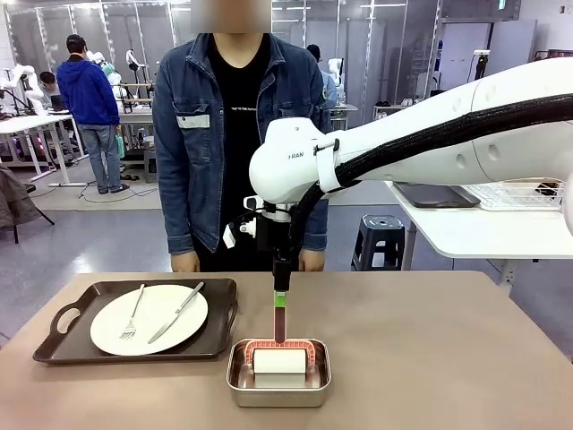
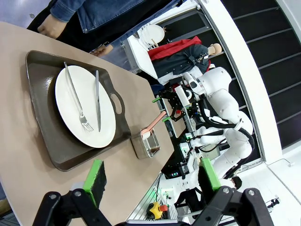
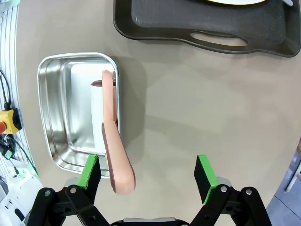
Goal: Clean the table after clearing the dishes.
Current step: When the right (or left) Handle tray is removed, use the right hand (or left hand) to clean the right (or left) side of the table with the Lint Roller.
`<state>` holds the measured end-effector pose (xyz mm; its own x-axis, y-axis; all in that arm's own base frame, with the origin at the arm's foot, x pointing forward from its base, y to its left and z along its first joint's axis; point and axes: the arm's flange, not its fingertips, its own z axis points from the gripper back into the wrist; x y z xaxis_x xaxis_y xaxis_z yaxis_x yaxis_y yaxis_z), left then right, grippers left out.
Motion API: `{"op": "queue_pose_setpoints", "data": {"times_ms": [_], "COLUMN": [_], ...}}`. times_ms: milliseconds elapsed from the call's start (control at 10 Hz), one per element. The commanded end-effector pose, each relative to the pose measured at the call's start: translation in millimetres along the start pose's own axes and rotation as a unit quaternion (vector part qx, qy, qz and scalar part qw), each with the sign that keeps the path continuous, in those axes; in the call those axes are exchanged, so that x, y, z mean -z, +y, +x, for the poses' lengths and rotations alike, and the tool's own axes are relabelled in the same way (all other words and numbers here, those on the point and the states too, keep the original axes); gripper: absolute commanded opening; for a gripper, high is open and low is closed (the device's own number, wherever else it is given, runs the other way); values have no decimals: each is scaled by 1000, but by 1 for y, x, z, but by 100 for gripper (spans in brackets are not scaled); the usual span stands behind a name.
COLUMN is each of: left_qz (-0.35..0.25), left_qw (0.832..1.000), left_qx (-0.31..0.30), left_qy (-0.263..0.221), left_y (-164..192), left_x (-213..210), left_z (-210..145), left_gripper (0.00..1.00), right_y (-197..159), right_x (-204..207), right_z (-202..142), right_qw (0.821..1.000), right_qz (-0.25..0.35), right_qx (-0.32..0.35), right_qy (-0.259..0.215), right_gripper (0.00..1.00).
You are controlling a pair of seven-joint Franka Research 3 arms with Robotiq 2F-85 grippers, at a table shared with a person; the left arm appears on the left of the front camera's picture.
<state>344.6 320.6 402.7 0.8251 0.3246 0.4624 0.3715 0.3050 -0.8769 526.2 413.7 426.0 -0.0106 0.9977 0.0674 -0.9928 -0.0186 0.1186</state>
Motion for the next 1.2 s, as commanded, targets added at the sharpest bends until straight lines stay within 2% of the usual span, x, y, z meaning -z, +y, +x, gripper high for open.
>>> {"op": "queue_pose_setpoints", "data": {"times_ms": [0, 200, 300, 400, 600, 700, 800, 1100], "left_qz": [-6, -6, -6, -6, -6, -6, -6, -6], "left_qw": [1000, 1000, 1000, 1000, 1000, 1000, 1000, 1000], "left_qx": [1, 1, 1, 1, 1, 1, 1, 1], "left_qy": [-2, -2, -2, -2, -2, -2, -2, -2], "left_y": [-3, -3, -3, -3, -3, -3, -3, -3], "left_x": [-2, -2, -2, -2, -2, -2, -2, -2], "left_z": [-1, -1, -1, -1, -1, -1, -1, -1], "left_gripper": [100, 100, 100, 100, 100, 100, 100, 100], "right_y": [1, 0, 1, 2, -2, -4, -7, 3], "right_x": [0, 0, -25, -48, -85, -96, -103, -98], "right_z": [0, 0, -11, -26, -75, -118, -163, -303], "right_qw": [1000, 1000, 997, 986, 953, 913, 874, 759], "right_qz": [-1, 0, 39, 81, 135, 208, 236, 288], "right_qx": [-1, 0, 30, 47, 116, 163, 197, 262], "right_qy": [0, 0, -63, -135, -244, -312, -377, -521], "right_gripper": [100, 100, 100, 100, 100, 100, 100, 100]}}
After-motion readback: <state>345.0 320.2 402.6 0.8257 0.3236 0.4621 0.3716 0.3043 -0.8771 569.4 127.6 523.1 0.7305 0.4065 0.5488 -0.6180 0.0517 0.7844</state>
